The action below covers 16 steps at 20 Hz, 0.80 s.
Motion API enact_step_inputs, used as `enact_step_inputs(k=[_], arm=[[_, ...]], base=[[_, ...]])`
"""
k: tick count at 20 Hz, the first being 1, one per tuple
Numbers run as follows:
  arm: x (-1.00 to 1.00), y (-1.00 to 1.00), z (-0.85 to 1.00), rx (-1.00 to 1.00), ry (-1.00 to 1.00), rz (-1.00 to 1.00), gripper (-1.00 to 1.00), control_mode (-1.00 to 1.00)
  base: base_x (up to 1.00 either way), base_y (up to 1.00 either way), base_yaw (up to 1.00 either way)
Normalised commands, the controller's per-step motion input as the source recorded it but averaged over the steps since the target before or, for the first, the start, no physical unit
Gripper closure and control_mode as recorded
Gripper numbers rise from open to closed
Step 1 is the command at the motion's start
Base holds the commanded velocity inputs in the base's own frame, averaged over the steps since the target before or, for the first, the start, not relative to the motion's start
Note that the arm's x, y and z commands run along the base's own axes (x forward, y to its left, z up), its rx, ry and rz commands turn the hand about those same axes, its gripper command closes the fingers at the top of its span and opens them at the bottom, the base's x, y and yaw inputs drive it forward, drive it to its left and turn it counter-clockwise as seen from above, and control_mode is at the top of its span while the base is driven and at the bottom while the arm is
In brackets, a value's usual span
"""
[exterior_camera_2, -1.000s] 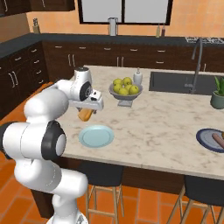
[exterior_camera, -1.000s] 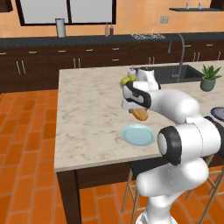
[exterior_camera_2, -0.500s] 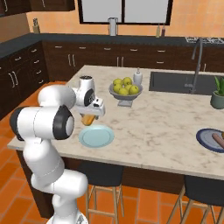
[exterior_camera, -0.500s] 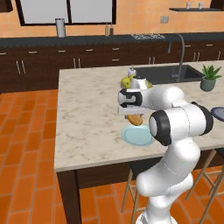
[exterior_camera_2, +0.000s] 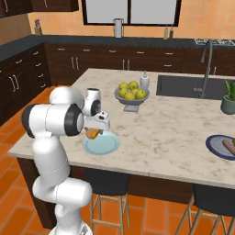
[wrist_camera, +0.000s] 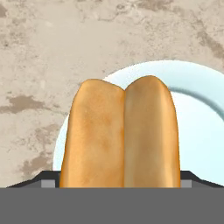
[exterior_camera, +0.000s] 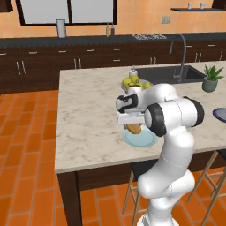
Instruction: Place one bun and one sausage from the bowl on each plate.
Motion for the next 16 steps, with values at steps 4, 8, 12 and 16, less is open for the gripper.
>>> enact_step_inputs(k=[4,8,12,16], arm=[[0.0,0.0,-0.41,0.0,0.09,0.0,1.0,-1.0],[-0.19,0.0,-0.2,0.0,0.05,0.0,1.0,-1.0],[-0.32,0.0,-0.24,0.0,0.04,0.0,1.0,-1.0],[-0.34,0.0,-0.09,0.0,-0.06,0.0,1.0,-1.0]], base=[[0.0,0.0,0.0],[0.0,0.0,0.0],[0.0,0.0,0.0],[0.0,0.0,0.0]])
